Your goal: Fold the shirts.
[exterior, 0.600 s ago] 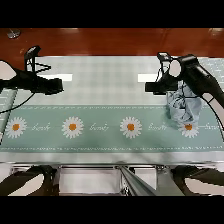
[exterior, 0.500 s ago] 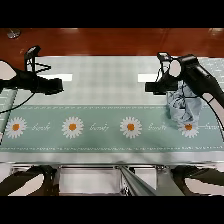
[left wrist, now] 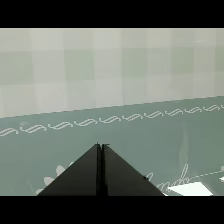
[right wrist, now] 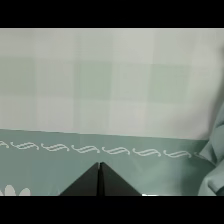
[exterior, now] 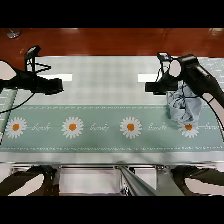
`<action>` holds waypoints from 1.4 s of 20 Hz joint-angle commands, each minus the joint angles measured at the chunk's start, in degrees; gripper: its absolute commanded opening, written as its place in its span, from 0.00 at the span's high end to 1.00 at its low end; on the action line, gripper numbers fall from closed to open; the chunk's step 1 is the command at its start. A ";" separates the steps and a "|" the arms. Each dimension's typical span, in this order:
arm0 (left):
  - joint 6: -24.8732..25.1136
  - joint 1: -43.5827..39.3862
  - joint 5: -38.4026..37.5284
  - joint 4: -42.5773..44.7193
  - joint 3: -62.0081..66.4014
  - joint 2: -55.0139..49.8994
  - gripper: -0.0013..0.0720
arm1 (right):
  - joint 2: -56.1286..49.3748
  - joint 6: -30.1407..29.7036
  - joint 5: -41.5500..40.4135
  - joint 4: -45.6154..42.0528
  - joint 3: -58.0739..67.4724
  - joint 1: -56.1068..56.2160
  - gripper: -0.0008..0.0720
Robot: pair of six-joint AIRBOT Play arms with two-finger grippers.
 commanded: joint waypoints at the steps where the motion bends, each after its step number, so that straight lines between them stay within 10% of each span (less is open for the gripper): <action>1: 0.04 0.04 0.02 0.00 -0.02 -0.02 0.95 | -0.04 0.02 0.02 0.00 0.00 0.04 0.94; 9: 0.00 -0.04 15.34 -0.04 -0.02 -0.02 0.95 | -0.07 0.20 -11.37 -8.59 0.00 0.04 0.88; 11: 0.04 -0.02 22.25 0.04 -0.02 -0.04 0.95 | -0.11 2.82 -17.53 -15.15 0.00 0.02 0.18; 12: 0.04 -0.02 26.34 0.59 -0.04 -0.50 0.78 | -0.11 3.17 -20.28 -16.59 0.02 -0.17 0.13; 13: 0.07 -0.02 29.33 0.70 -0.02 -1.16 0.19 | -0.09 1.81 -21.29 -18.18 0.28 -0.50 0.13; 14: 0.07 0.11 31.30 1.11 -0.02 -1.86 0.02 | -0.09 2.23 -19.65 -21.38 1.03 -1.53 0.13; 21: 1.51 4.24 17.59 8.76 -0.15 -3.45 0.02 | 0.55 2.29 4.42 -17.00 -1.01 -23.85 0.13; 28: 1.75 2.93 18.45 5.07 -5.44 -6.05 0.02 | -3.80 -1.18 -3.37 -3.56 -9.46 -30.27 0.13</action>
